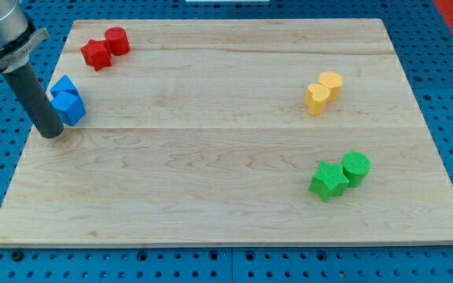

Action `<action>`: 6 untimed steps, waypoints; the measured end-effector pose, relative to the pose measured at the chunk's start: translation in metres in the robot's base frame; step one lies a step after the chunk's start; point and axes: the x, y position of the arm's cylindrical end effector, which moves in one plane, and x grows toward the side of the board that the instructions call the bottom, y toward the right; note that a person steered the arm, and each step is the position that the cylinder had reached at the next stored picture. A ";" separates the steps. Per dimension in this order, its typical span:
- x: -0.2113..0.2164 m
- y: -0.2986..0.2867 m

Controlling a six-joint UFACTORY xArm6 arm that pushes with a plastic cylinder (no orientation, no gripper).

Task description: Point your arm below the green star

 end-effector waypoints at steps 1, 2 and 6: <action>0.000 0.000; 0.008 -0.001; 0.122 0.229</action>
